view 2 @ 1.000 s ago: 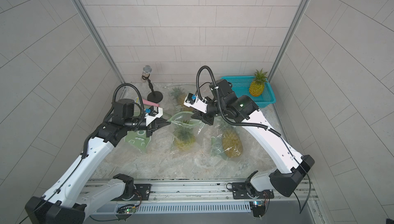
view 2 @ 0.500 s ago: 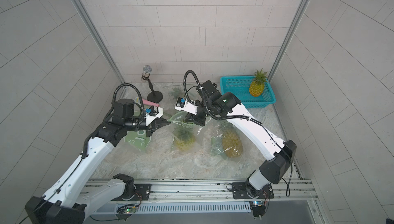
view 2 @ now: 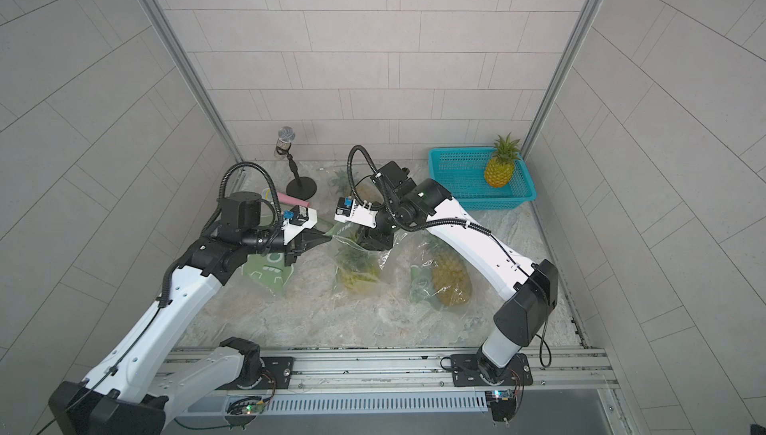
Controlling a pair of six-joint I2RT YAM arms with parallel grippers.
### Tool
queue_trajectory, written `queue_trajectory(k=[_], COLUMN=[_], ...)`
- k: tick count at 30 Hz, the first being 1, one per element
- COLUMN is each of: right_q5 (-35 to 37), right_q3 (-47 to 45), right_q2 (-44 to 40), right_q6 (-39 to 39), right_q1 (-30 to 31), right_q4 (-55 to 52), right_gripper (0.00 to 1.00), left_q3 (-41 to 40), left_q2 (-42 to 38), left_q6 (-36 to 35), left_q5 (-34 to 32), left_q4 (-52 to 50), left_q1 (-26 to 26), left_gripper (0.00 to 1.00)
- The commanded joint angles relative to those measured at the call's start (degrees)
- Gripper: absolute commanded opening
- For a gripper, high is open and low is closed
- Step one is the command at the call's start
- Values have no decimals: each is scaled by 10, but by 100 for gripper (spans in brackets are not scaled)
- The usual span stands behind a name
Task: Open the zip-top bag and take out the pineapple
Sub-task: Pick up the pineapple from the zipper food storage bag.
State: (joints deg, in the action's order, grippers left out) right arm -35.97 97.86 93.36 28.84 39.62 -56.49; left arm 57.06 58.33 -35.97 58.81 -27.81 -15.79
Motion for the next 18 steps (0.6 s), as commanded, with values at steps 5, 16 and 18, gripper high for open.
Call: queue_trajectory(k=[5,16,18], right_q5=[-6,1,2], right_q3=[3,-31,-41], right_q2=[19,33,35], right_q6=[-1,-11,-14], right_q1=[13,21,22], right_q4=[-3,10,14], right_gripper=[51,52,50], left_q3=[-1,0,0], left_q2=[2,2,1], left_q6=[-21,-23,-23], left_q5=[6,3,1], left_q4=[-7,-9,-9], left_q1=[-2,-2,-2], left_gripper=[0,0,0])
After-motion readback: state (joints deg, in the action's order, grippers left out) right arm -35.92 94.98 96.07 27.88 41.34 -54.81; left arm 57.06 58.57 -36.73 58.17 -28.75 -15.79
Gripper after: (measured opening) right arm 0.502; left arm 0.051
